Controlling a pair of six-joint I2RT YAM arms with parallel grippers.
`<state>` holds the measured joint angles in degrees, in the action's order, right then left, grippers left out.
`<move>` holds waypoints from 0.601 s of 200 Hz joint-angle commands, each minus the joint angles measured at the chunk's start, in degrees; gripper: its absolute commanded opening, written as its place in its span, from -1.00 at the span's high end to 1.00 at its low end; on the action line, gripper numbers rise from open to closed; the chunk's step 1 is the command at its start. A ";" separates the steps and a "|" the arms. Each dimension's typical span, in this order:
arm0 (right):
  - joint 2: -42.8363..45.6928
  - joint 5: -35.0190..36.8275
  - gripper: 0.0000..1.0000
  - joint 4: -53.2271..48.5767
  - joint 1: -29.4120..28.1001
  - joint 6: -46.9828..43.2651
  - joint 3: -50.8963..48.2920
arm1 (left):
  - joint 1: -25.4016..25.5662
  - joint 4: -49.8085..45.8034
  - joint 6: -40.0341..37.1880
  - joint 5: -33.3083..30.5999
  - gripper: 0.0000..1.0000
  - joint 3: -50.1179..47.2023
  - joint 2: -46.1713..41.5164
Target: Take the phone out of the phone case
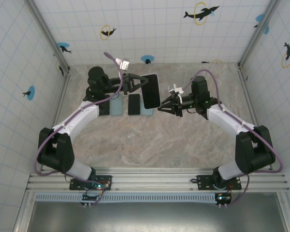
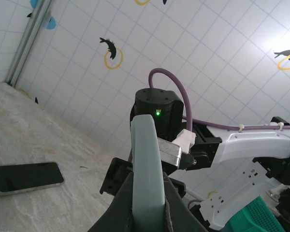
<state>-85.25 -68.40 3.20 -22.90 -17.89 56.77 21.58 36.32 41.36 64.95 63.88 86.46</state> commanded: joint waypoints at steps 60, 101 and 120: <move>1.58 -3.13 0.45 4.92 -0.60 2.94 1.12 | -0.33 -0.09 -0.07 1.24 1.00 2.30 -1.74; 1.41 -3.94 0.45 5.19 -0.88 3.66 1.06 | -0.25 -0.62 -0.37 1.19 1.00 2.63 -1.47; 0.78 -3.99 0.50 3.88 -0.98 3.10 1.73 | -0.26 -0.39 0.05 1.15 1.00 2.67 -1.46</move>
<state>-85.08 -70.83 6.24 -23.22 -14.72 56.93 21.32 34.17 41.98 65.17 64.03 86.46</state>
